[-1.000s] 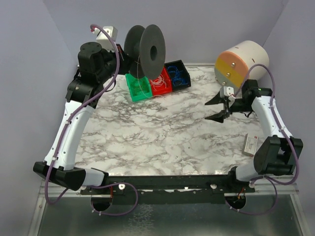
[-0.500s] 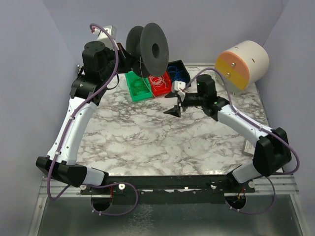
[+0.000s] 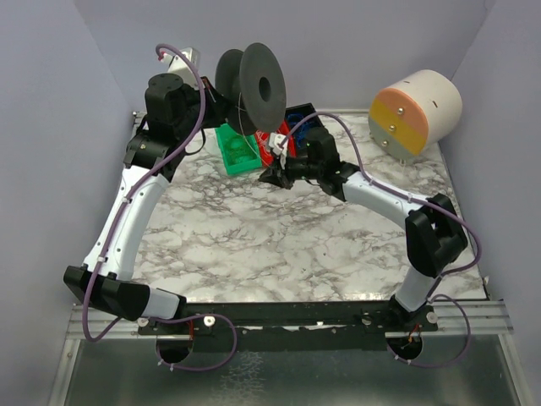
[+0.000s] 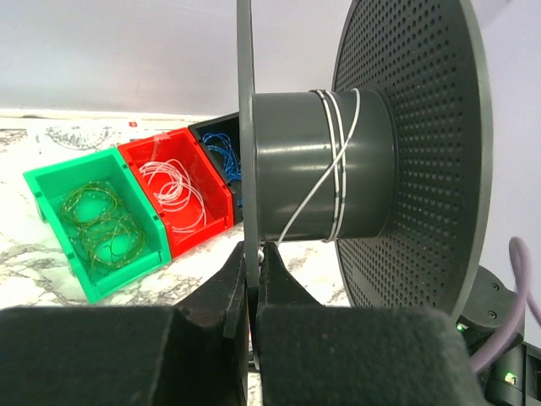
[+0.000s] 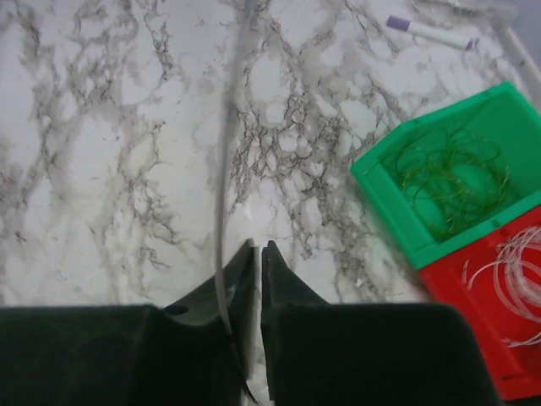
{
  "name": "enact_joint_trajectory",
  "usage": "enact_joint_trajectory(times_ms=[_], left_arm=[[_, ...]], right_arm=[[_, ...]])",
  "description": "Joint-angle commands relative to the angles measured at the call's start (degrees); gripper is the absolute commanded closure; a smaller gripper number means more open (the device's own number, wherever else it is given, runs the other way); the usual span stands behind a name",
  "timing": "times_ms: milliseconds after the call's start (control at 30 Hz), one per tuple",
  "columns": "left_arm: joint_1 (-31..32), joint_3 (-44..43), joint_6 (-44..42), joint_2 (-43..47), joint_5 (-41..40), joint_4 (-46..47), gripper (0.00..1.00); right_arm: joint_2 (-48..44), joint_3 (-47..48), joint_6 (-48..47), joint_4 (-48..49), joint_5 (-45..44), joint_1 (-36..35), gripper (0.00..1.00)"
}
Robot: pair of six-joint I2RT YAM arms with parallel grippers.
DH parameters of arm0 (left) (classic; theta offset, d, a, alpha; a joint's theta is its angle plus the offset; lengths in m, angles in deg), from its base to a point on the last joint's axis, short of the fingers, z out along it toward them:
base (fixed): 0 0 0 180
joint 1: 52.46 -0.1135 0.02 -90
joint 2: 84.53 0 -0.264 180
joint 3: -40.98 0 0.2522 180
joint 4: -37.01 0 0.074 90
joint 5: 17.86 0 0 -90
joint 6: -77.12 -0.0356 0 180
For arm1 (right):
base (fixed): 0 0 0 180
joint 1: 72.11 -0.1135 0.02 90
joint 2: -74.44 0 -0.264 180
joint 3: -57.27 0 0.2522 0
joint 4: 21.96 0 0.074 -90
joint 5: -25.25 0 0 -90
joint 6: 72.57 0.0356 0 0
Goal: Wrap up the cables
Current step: Wrap the cable around the cable reel.
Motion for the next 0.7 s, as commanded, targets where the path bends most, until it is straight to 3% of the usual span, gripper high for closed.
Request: enact_joint_trajectory(times_ms=[0, 133, 400, 667], left_arm=[[0.3, -0.9, 0.6, 1.1, 2.0, 4.7, 1.00], [0.3, -1.2, -0.8, 1.5, 5.0, 4.6, 1.00], [0.3, 2.0, -8.0, 4.4, 11.2, 2.9, 1.00], [0.8, 4.9, -13.9, 6.1, 21.6, 0.9, 1.00]], right_arm=[[-2.6, -2.9, 1.0, 0.5, -8.4, 0.0, 0.99], [-5.4, -8.6, 5.4, 3.8, -9.2, 3.4, 1.00], [-5.0, -8.3, 18.4, 5.9, 2.6, 17.0, 1.00], [1.0, 2.7, 20.9, -7.1, 0.5, 23.7, 0.99]])
